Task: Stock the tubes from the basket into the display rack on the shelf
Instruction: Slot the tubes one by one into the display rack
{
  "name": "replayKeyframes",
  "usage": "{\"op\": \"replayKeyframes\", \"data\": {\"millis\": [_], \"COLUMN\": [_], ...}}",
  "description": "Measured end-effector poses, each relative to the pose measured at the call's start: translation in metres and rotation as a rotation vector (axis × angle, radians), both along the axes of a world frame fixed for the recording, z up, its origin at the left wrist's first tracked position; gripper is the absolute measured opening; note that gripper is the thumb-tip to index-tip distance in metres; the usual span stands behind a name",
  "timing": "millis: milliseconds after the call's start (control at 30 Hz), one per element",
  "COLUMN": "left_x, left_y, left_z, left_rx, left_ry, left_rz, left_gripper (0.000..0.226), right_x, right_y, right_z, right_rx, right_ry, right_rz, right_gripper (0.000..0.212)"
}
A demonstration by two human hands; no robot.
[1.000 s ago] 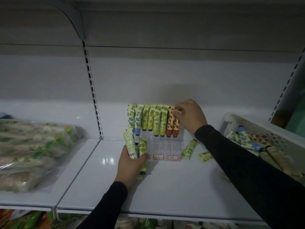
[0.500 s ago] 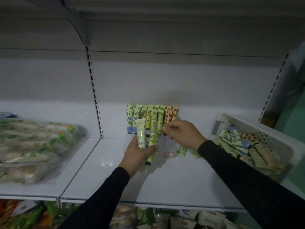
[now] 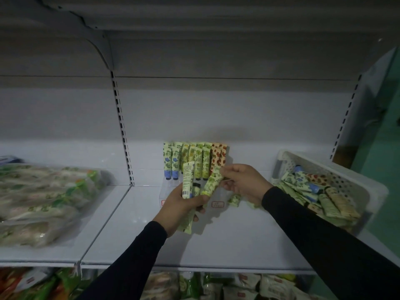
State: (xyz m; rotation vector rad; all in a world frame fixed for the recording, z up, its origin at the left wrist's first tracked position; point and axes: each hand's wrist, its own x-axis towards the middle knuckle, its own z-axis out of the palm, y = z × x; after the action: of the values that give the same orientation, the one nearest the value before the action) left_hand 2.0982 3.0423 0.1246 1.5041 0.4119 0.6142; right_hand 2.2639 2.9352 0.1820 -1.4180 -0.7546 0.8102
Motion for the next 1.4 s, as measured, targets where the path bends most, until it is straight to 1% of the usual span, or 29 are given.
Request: {"op": "replayKeyframes", "data": {"millis": [67,200,267,367,533,700,800,967,1133,1233,1400], "left_x": [-0.001,-0.001,-0.001,-0.002,-0.013,-0.027,-0.030,-0.029,-0.029,-0.030,-0.029], "left_y": [-0.001,0.001,0.002,0.007,0.031,0.058,0.066,0.070,0.067,0.065,0.068], "left_z": [-0.004,-0.009,-0.010,-0.012,-0.021,-0.037,-0.050,-0.055,-0.052,-0.050,-0.052], "left_rx": [0.002,0.023,0.026,0.055,0.117,0.022,-0.020,-0.062,-0.153,-0.195,-0.187], "left_ry": [0.019,0.032,0.031,0.036,0.022,-0.038,-0.039,-0.075,-0.114,-0.127,-0.119], "left_rz": [0.014,0.012,0.012,0.056,0.251,0.413,0.459,0.440,0.427,0.419,0.415], "left_gripper": [0.024,0.023,0.024,0.024,0.019,0.017,0.016,0.007,0.002,0.002,0.003], "right_x": [0.002,0.000,-0.001,-0.001,0.003,0.000,-0.001,-0.004,-0.006,-0.007,-0.007], "right_y": [0.000,-0.001,-0.001,0.003,0.019,0.042,0.061,0.093,0.117,0.122,0.120], "right_z": [0.000,0.003,0.003,0.007,0.018,0.029,0.035,0.034,0.024,0.021,0.022], "right_rx": [0.018,0.020,0.023,0.032,0.087,0.112,0.103,0.092,0.092,0.066,0.047], "right_ry": [0.020,-0.004,-0.036,-0.180,-0.452,-0.680,-0.774,-0.871,-0.880,-0.931,-0.948], "right_rz": [-0.013,0.004,-0.007,-0.069,-0.218,-0.320,-0.343,-0.367,-0.373,-0.378,-0.367], "right_gripper": [0.010,0.006,0.008,0.008,0.007,0.014,0.017,0.023,0.022,0.023,0.023]}}
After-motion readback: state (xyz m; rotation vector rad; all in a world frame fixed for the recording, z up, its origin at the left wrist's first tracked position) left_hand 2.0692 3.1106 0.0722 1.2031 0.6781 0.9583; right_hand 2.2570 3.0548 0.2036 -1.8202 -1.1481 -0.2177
